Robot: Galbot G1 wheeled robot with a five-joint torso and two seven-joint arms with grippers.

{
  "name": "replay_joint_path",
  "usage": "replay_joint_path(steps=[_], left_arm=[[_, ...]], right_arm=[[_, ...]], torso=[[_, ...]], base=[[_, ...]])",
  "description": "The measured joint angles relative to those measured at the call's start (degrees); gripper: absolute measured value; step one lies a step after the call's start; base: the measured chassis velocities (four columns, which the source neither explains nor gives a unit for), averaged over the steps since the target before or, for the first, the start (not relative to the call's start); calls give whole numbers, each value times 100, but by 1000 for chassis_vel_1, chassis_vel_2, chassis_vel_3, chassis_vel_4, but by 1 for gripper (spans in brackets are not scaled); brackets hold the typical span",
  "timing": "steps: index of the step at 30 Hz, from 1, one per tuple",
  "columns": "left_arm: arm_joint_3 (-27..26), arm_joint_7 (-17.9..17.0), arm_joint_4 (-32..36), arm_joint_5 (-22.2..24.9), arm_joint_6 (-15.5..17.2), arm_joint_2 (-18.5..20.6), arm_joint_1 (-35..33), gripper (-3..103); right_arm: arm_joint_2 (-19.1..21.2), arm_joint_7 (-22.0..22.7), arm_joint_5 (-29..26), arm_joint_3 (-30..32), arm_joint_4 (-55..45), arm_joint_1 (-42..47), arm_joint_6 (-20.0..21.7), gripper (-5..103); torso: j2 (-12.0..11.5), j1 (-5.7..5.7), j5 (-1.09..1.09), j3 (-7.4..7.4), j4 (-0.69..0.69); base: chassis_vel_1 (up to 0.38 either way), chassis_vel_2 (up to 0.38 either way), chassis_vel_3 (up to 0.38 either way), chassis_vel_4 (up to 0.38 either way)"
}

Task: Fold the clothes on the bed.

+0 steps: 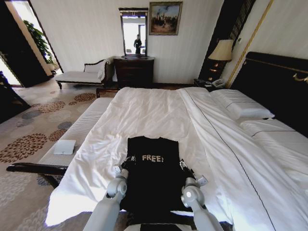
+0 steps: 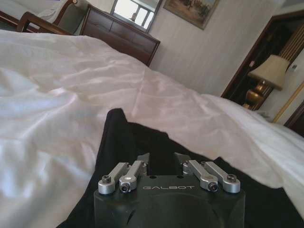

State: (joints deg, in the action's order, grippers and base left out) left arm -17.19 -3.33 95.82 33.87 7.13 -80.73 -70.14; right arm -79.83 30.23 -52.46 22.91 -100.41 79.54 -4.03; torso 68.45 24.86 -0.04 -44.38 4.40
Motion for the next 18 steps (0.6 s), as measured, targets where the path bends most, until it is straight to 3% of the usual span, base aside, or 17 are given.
replay_joint_path(steps=[2, 5, 7, 8, 10, 14, 18], left_arm=[[-39, 13, 43, 194, 0, -38, 87, 42], [-63, 8, -30, 271, 14, -76, 188, 47], [-86, -71, -230, 336, 77, -130, 342, 58], [-93, -123, -401, 345, 120, -167, 448, 64], [-94, -151, -502, 344, 142, -183, 508, 64], [-37, -207, -815, 298, 191, -243, 692, 85], [39, -218, -834, 300, 196, -318, 742, 96]], right_arm=[[-8, -4, 29, 0, 8, 27, 0, 100], [-14, -5, 42, 0, 9, 41, 0, 100], [-19, -7, 58, 1, 9, 55, -2, 100], [-24, -8, 68, 1, 9, 61, -3, 100], [-27, -8, 72, 1, 9, 64, -4, 100], [-33, -8, 84, 6, 5, 87, -8, 100], [-39, -9, 95, 12, 9, 103, -16, 100]], torso=[[0, 0, 0, 0, 0], [0, 0, 0, 0, 1], [0, 0, 0, 0, 1], [0, 0, 0, 0, 1], [-1, 0, 0, 0, 1], [-2, 1, 0, 0, 1], [-2, 0, 1, 0, 0]], base=[[0, 0, 0, 0], [0, 0, 0, 0], [0, 0, 0, 0], [0, 0, 0, 0], [0, 0, 0, 0], [0, 0, 0, 0], [0, 0, 0, 0]])
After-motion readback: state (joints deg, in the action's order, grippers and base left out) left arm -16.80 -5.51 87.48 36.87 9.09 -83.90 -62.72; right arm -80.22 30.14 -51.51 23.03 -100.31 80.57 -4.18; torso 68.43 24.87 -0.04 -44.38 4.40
